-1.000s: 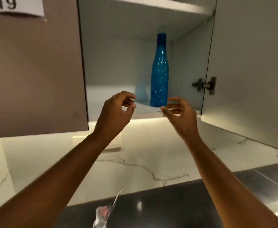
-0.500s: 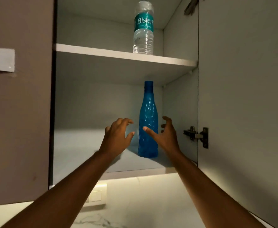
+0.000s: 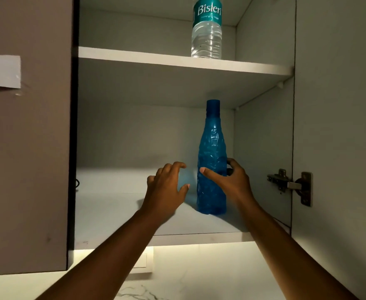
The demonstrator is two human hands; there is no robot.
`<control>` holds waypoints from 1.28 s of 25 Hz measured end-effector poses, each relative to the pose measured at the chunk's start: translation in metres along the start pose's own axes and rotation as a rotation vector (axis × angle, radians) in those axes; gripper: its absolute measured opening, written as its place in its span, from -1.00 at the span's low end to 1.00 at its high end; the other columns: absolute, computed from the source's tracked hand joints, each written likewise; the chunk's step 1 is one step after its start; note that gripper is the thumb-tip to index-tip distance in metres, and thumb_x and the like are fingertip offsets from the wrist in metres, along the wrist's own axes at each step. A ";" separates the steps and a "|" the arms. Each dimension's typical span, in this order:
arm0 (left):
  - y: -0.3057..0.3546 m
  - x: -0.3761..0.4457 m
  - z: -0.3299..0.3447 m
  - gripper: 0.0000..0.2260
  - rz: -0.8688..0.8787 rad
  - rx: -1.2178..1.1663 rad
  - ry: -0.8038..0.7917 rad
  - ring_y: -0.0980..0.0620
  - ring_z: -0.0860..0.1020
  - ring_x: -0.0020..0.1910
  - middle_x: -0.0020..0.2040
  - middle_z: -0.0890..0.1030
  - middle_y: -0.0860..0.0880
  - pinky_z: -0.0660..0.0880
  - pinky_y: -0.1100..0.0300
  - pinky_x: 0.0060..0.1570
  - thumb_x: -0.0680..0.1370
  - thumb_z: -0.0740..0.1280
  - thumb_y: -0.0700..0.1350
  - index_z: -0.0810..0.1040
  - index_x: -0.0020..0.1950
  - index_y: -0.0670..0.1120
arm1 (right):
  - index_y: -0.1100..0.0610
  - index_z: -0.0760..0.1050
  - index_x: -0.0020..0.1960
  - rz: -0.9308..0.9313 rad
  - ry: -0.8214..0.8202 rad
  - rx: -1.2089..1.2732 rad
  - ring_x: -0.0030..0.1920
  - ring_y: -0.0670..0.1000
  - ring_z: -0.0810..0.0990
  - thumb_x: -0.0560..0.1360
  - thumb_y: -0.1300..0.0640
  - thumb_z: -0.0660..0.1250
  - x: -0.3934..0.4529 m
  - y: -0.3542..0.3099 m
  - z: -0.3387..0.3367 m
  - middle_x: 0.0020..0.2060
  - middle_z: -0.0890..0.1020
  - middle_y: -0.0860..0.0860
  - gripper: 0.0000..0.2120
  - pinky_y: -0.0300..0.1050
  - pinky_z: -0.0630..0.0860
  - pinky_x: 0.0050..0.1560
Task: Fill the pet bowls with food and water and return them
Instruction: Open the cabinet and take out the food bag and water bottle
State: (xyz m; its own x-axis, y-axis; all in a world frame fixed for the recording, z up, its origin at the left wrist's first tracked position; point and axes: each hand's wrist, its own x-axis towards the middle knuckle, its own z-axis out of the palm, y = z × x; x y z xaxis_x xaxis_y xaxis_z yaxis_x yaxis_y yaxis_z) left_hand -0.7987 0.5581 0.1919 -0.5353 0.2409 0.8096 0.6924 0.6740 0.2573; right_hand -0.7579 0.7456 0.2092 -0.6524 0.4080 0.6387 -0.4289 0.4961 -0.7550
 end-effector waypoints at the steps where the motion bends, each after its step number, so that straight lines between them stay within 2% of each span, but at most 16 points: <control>1: 0.000 -0.002 -0.004 -0.56 -0.009 0.000 -0.010 0.02 0.43 0.33 0.38 0.45 0.04 0.29 0.08 0.29 0.57 0.30 0.12 0.30 0.42 0.11 | 0.07 0.42 0.44 -0.012 0.009 -0.002 0.07 -0.03 0.58 0.35 -0.15 0.58 -0.005 -0.002 -0.001 0.27 0.62 0.03 -0.25 -0.24 0.53 -0.04; 4: -0.003 -0.014 -0.019 -0.55 0.005 0.038 -0.028 0.01 0.43 0.33 0.37 0.46 0.03 0.31 0.06 0.29 0.57 0.30 0.12 0.30 0.42 0.11 | 0.07 0.44 0.43 -0.036 0.029 -0.005 0.07 -0.03 0.61 0.33 -0.14 0.60 -0.021 -0.015 -0.009 0.22 0.63 0.01 -0.24 -0.23 0.57 -0.03; 7: -0.002 -0.031 -0.041 -0.55 0.039 0.064 -0.045 0.00 0.42 0.34 0.38 0.45 0.03 0.31 0.03 0.30 0.57 0.29 0.11 0.29 0.44 0.11 | 0.07 0.46 0.41 -0.021 0.050 -0.003 0.05 -0.03 0.66 0.24 -0.20 0.64 -0.041 -0.030 -0.018 0.12 0.65 -0.04 -0.16 -0.04 0.68 0.06; 9: 0.002 -0.041 -0.056 -0.53 0.062 0.060 -0.055 -0.01 0.42 0.35 0.39 0.45 0.02 0.32 0.03 0.29 0.57 0.29 0.13 0.27 0.45 0.10 | 0.06 0.46 0.40 -0.027 0.055 0.004 0.06 -0.03 0.67 0.16 -0.27 0.64 -0.056 -0.042 -0.023 0.13 0.67 -0.04 -0.09 0.06 0.69 0.10; 14: 0.017 -0.065 -0.089 -0.50 0.100 -0.025 -0.060 -0.01 0.44 0.34 0.38 0.46 0.02 0.37 0.01 0.29 0.54 0.32 0.15 0.30 0.44 0.10 | 0.12 0.42 0.43 -0.065 0.043 -0.019 0.19 0.02 0.61 0.29 -0.12 0.63 -0.095 -0.076 -0.035 0.29 0.60 0.02 -0.19 0.00 0.64 0.16; 17: 0.022 -0.090 -0.106 -0.53 0.096 -0.165 -0.057 0.03 0.48 0.29 0.34 0.49 0.04 0.45 0.03 0.25 0.53 0.35 0.14 0.33 0.40 0.11 | 0.12 0.42 0.43 -0.063 0.077 0.000 0.24 0.07 0.62 0.28 -0.12 0.63 -0.127 -0.093 -0.040 0.31 0.60 0.04 -0.18 0.10 0.64 0.21; 21: 0.027 -0.135 -0.123 -0.55 0.112 -0.288 -0.062 0.10 0.50 0.25 0.34 0.48 0.08 0.55 0.12 0.15 0.54 0.34 0.11 0.31 0.40 0.13 | 0.11 0.41 0.43 -0.047 0.091 -0.020 0.25 0.05 0.61 0.30 -0.10 0.62 -0.173 -0.107 -0.042 0.32 0.59 0.01 -0.20 0.05 0.63 0.23; 23: 0.026 -0.162 -0.130 -0.56 0.108 -0.353 -0.084 0.13 0.51 0.22 0.32 0.48 0.10 0.56 0.14 0.12 0.55 0.35 0.09 0.32 0.39 0.13 | 0.07 0.41 0.41 -0.011 0.089 -0.041 0.24 0.03 0.62 0.28 -0.12 0.64 -0.201 -0.104 -0.041 0.30 0.59 -0.01 -0.20 0.07 0.62 0.24; 26: 0.028 -0.209 -0.122 -0.61 0.062 -0.515 -0.160 0.11 0.55 0.17 0.27 0.51 0.08 0.57 0.04 0.10 0.55 0.36 -0.02 0.37 0.36 0.10 | 0.02 0.43 0.42 0.055 0.086 -0.121 0.24 -0.04 0.62 0.19 -0.23 0.66 -0.252 -0.081 -0.041 0.29 0.61 -0.07 -0.10 0.07 0.61 0.26; 29: 0.026 -0.262 -0.102 -0.61 -0.013 -0.541 -0.284 0.07 0.57 0.19 0.29 0.53 0.03 0.57 0.02 0.15 0.58 0.32 -0.09 0.36 0.39 0.10 | 0.01 0.46 0.39 0.126 0.012 -0.189 0.23 -0.06 0.63 0.27 -0.20 0.62 -0.308 -0.049 -0.041 0.25 0.63 -0.07 -0.22 0.11 0.60 0.27; 32: 0.023 -0.315 -0.086 -0.59 -0.110 -0.591 -0.408 0.05 0.57 0.22 0.30 0.54 0.00 0.55 0.06 0.20 0.57 0.32 -0.14 0.38 0.40 0.07 | 0.00 0.49 0.29 0.236 -0.030 -0.150 0.14 -0.05 0.68 0.27 -0.06 0.67 -0.371 -0.019 -0.041 0.15 0.67 -0.09 -0.33 0.06 0.65 0.17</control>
State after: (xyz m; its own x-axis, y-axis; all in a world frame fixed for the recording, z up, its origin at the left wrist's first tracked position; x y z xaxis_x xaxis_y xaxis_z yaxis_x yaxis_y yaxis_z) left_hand -0.5722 0.4380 -0.0123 -0.6746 0.5128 0.5310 0.7083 0.2473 0.6611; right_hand -0.4822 0.6157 -0.0072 -0.7421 0.5043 0.4416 -0.1669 0.4990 -0.8504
